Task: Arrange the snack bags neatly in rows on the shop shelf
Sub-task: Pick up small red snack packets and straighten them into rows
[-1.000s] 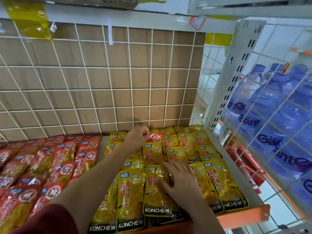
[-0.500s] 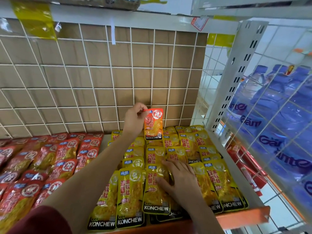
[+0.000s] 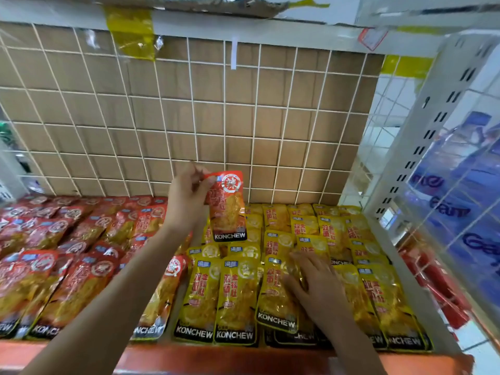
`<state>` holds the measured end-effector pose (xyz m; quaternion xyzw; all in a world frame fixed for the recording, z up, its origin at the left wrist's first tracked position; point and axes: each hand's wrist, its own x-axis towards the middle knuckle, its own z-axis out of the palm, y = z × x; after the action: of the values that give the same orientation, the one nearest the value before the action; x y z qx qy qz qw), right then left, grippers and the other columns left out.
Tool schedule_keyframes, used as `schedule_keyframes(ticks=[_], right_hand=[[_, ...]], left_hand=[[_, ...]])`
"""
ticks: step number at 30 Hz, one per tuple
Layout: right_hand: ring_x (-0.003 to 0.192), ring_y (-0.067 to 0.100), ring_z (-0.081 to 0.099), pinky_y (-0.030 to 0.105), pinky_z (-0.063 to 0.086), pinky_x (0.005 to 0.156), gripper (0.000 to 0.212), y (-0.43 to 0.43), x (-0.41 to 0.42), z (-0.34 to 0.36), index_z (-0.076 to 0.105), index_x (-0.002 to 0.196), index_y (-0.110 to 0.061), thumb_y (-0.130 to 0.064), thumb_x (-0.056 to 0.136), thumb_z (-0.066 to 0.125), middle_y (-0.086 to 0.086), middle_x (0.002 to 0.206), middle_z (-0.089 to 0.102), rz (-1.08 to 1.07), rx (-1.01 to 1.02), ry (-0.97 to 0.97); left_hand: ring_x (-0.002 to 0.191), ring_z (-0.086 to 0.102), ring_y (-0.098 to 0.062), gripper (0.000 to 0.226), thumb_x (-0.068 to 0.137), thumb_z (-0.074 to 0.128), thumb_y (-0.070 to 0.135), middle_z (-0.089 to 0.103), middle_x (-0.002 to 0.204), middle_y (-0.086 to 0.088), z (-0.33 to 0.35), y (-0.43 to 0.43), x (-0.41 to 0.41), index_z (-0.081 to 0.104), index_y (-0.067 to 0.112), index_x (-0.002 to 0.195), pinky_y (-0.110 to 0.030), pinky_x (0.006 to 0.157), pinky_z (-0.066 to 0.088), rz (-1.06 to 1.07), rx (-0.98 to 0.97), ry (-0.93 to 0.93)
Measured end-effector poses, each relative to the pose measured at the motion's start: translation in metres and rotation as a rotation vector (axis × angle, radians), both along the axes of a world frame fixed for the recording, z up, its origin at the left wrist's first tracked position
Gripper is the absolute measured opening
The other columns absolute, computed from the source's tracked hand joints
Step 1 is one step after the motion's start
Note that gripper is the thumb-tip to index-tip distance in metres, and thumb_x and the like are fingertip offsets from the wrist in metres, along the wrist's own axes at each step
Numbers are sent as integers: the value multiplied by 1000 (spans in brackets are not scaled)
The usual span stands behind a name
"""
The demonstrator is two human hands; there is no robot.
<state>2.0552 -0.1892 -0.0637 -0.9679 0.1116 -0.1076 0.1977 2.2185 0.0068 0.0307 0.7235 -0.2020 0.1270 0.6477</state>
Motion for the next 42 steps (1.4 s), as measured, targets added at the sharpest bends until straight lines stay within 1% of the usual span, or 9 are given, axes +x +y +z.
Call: schedule_keyframes(ticks=[5, 9, 14, 19, 21, 24, 28, 34, 42], right_hand=[[129, 10, 37, 32, 28, 105, 80, 1, 0, 9, 45, 132, -33, -76, 73, 11, -13, 136, 44, 2, 28, -6], [130, 10, 34, 33, 27, 107, 51, 12, 2, 23, 44, 134, -31, -58, 91, 36, -11, 139, 41, 27, 47, -39], [126, 17, 41, 27, 27, 98, 63, 38, 14, 36, 52, 129, -21, -58, 81, 36, -4, 133, 49, 96, 94, -64], [126, 7, 34, 26, 25, 102, 47, 72, 26, 41, 47, 132, -27, -49, 91, 47, -8, 135, 44, 143, 131, -50], [123, 5, 35, 23, 24, 100, 42, 86, 31, 40, 48, 132, -26, -40, 92, 51, -7, 134, 46, 143, 119, -55], [123, 15, 43, 28, 30, 99, 51, 105, 37, 38, 52, 128, -23, -51, 86, 43, -4, 130, 51, 106, 95, -35], [119, 18, 49, 38, 40, 97, 64, 128, 43, 39, 53, 128, -22, -62, 82, 32, -5, 129, 52, 42, 86, -39], [126, 13, 40, 34, 35, 104, 46, 155, 49, 45, 44, 133, -28, -42, 90, 50, -11, 136, 43, -35, 67, 26], [117, 28, 54, 43, 44, 94, 41, 190, 47, 43, 55, 126, -18, -35, 88, 58, 4, 127, 56, -136, 44, -51]], left_hand=[[50, 50, 5, 23, 88, 56, 0, 61, 57, 14, -10, 57, -8, 51, 19, 76, -10, 48, 38, 61, 90, 24], [57, 53, -2, 17, 88, 57, -1, 61, 67, -1, -19, 97, -17, 53, 14, 79, -14, 55, 43, 104, 222, 37], [74, 61, -30, 9, 86, 63, 8, 65, 79, -14, -48, 141, -13, 54, 7, 87, -43, 69, 50, 171, 445, 88], [67, 57, -19, 25, 85, 63, 8, 59, 71, 4, -60, 164, -9, 48, 26, 76, -30, 57, 43, 206, 588, 97], [69, 59, -16, 18, 86, 64, 11, 61, 74, 5, -64, 169, -6, 51, 22, 81, -27, 59, 45, 194, 636, 121], [72, 59, -11, 10, 85, 65, 13, 63, 79, 6, -69, 176, -3, 56, 15, 90, -18, 62, 47, 143, 694, 132], [80, 57, -13, 13, 83, 68, 18, 62, 87, 4, -75, 183, 2, 58, 15, 91, -26, 71, 49, 73, 771, 71], [102, 52, -16, 24, 82, 66, 34, 58, 108, 7, -79, 197, 13, 60, 21, 101, -36, 93, 44, -34, 889, -52], [111, 56, -22, 37, 85, 56, 38, 58, 123, 5, -77, 251, 20, 57, 25, 120, -41, 90, 45, 0, 883, -162]])
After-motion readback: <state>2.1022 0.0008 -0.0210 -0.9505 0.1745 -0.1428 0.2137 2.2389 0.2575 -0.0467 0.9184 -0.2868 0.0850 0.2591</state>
